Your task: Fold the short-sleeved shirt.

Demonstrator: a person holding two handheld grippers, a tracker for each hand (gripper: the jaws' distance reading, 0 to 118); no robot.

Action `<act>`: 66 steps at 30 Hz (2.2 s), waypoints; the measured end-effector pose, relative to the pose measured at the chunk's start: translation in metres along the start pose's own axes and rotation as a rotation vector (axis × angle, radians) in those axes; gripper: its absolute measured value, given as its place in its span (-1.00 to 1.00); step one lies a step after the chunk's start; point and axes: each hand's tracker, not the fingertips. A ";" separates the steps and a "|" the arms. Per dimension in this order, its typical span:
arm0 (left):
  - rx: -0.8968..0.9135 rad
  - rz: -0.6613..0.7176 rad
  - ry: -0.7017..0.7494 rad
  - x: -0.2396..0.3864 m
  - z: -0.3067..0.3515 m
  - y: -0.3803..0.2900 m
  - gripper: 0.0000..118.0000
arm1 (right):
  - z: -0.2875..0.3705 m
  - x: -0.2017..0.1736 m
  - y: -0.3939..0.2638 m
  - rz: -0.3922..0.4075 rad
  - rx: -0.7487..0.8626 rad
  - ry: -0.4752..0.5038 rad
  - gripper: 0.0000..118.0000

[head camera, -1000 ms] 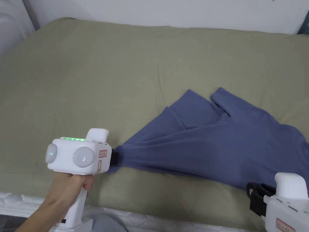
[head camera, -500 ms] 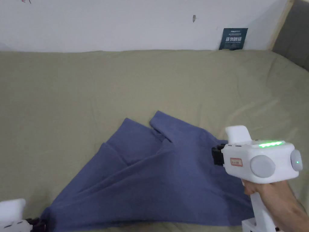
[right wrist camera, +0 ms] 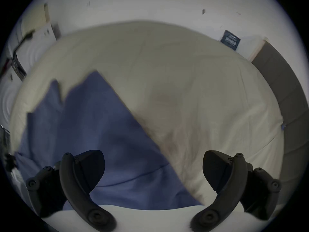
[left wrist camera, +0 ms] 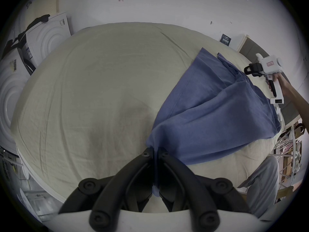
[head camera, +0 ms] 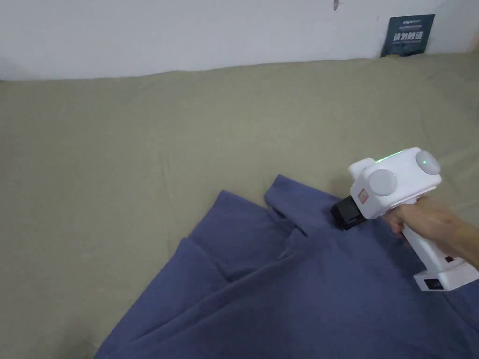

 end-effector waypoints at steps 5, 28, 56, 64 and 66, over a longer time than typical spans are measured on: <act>0.003 -0.011 0.004 0.002 -0.001 -0.002 -0.98 | 0.016 -0.006 -0.005 -0.068 0.012 0.134 0.43; 0.268 0.095 -0.037 0.008 0.096 0.051 -0.98 | 0.303 0.046 -0.079 -0.078 0.516 0.051 -0.94; 0.677 -0.027 0.145 0.088 0.329 0.283 -0.99 | 0.514 0.142 -0.070 -0.378 0.883 -0.010 -0.94; 0.710 0.003 0.178 0.096 0.332 0.316 -0.99 | 0.520 0.150 -0.034 -0.388 0.895 -0.028 -0.94; 0.715 0.000 0.201 0.099 0.329 0.330 -0.99 | 0.520 0.152 -0.022 -0.388 0.905 -0.034 -0.94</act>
